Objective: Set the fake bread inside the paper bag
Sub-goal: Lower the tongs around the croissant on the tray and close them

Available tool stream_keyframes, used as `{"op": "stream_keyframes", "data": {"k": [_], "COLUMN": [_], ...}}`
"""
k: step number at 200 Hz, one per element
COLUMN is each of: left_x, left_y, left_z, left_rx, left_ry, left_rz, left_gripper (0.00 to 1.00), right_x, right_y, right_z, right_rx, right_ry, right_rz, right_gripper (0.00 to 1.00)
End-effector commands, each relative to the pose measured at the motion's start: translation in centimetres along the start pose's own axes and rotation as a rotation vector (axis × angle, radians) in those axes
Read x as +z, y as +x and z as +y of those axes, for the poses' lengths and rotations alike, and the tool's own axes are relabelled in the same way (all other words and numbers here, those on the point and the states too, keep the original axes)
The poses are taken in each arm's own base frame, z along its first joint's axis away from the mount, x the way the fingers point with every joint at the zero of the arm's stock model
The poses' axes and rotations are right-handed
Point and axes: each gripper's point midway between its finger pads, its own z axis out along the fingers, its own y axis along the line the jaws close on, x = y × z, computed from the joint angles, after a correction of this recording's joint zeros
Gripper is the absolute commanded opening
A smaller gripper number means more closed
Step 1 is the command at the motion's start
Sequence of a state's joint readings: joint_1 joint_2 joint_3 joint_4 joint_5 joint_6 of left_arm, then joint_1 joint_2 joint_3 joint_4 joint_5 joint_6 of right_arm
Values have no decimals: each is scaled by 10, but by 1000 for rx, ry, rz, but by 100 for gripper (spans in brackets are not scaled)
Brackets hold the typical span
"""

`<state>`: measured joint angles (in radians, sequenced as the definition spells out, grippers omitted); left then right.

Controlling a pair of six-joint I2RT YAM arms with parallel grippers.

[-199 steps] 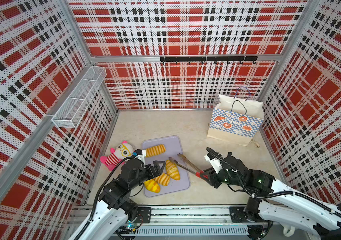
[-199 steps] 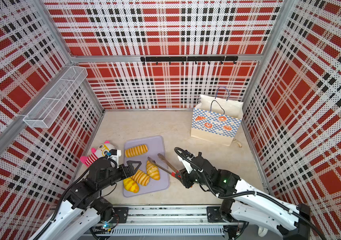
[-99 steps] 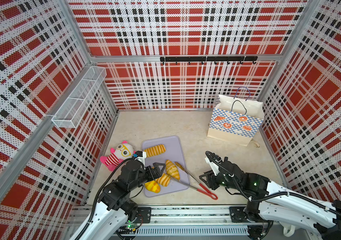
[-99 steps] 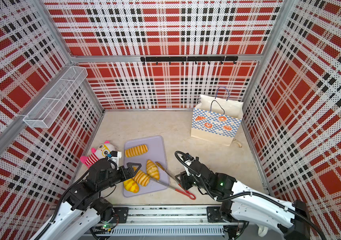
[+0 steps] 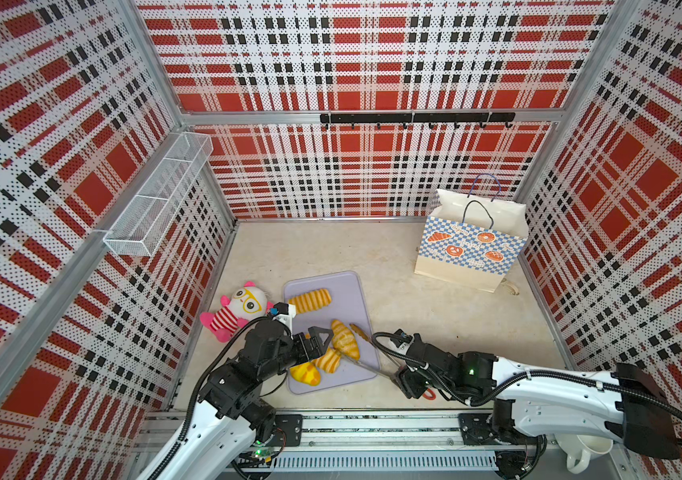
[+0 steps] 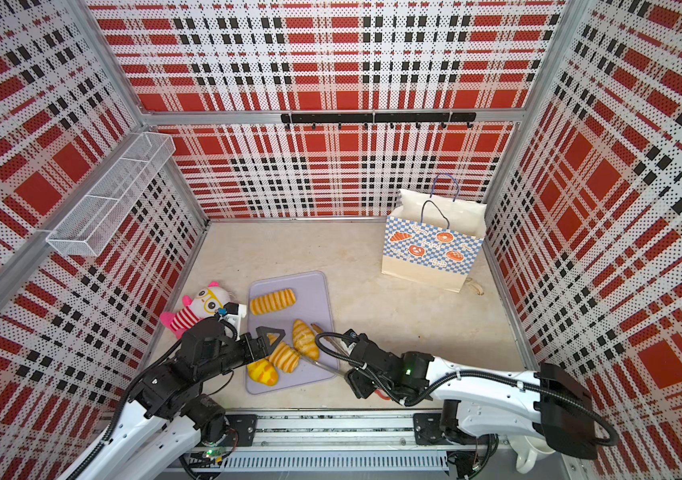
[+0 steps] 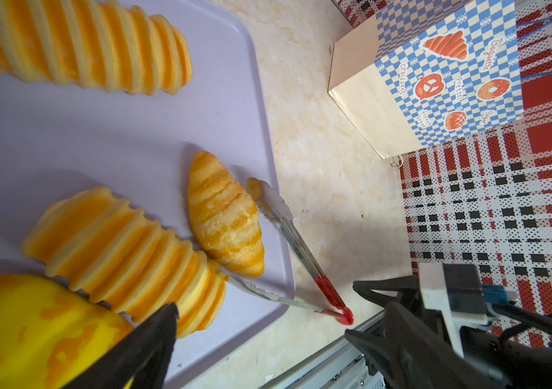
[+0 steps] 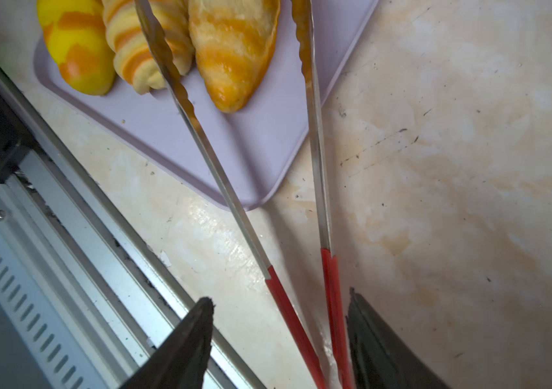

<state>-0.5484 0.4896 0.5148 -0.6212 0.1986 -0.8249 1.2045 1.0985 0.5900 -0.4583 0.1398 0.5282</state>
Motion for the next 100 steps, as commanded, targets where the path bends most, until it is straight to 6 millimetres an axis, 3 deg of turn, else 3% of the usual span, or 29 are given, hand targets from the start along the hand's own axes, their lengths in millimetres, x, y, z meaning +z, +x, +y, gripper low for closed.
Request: {"op": "stream_keyframes", "data": {"k": [1,100], "left_x": [3,4], "left_y": [6,9], "left_z": [0,-3], "left_rx": [23,36], "left_ry": [0,2], "left_rz": [25,38], "left_gripper": [98,98], "right_x": [7,38], "right_y": [4,25], "right_z": [2,-6], "right_rx": [-41,-60], "right_ry": [0,74], "right_rz": [-3,151], "right_gripper": [67,75]}}
